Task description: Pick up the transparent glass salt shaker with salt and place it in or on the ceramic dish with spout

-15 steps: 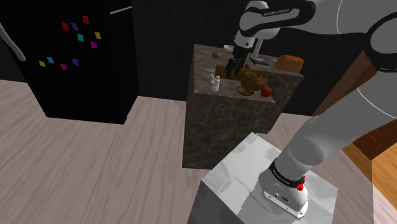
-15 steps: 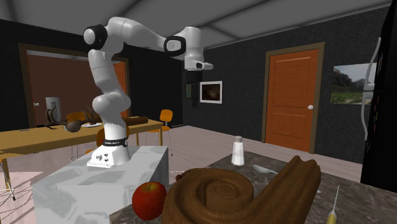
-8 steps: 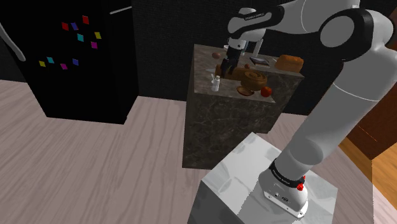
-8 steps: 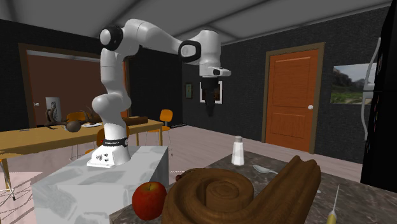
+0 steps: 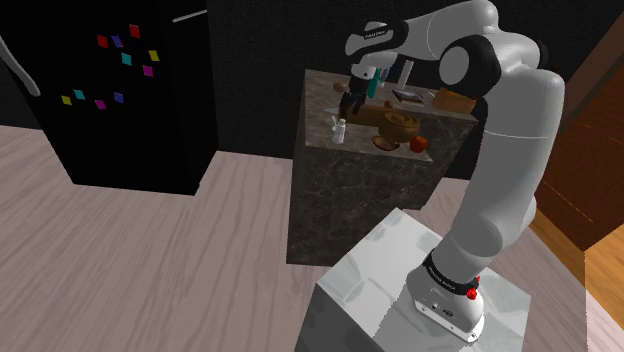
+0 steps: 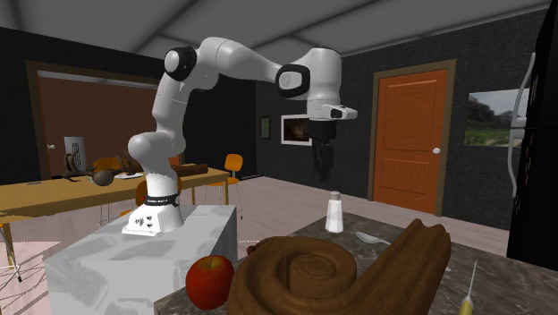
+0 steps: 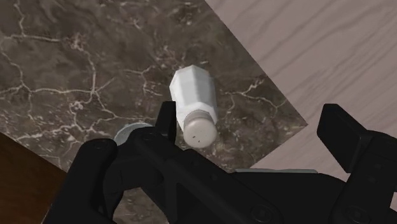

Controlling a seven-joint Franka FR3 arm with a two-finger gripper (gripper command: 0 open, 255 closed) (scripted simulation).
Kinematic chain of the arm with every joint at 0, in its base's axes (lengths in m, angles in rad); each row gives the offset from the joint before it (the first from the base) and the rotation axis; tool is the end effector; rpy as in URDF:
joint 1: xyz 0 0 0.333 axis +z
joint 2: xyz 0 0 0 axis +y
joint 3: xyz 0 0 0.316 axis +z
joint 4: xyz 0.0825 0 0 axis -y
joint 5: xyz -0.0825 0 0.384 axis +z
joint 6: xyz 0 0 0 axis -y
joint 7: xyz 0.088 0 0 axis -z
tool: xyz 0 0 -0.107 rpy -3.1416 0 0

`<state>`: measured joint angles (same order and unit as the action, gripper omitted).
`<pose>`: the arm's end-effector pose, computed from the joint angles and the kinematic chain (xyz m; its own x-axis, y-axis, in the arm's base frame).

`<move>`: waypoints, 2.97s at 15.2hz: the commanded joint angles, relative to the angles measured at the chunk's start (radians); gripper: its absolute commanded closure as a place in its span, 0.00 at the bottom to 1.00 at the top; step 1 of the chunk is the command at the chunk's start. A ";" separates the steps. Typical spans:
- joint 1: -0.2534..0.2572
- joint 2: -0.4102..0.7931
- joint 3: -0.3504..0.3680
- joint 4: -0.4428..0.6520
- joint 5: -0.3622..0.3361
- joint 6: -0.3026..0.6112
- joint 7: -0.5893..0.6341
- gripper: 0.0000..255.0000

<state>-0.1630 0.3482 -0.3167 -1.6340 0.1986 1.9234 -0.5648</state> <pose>0.5933 -0.2692 0.4217 0.9996 0.0280 0.0061 0.0284 -0.9958 -0.0871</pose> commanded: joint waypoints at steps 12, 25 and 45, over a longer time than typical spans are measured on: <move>-0.044 0.176 0.014 0.114 0.054 0.051 -0.039 0.00; -0.044 0.176 0.014 0.114 0.054 0.051 -0.039 1.00; -0.050 0.127 0.002 0.269 0.029 -0.149 -0.008 1.00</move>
<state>-0.2113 0.4737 -0.3145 -1.3817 0.2282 1.7907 -0.5749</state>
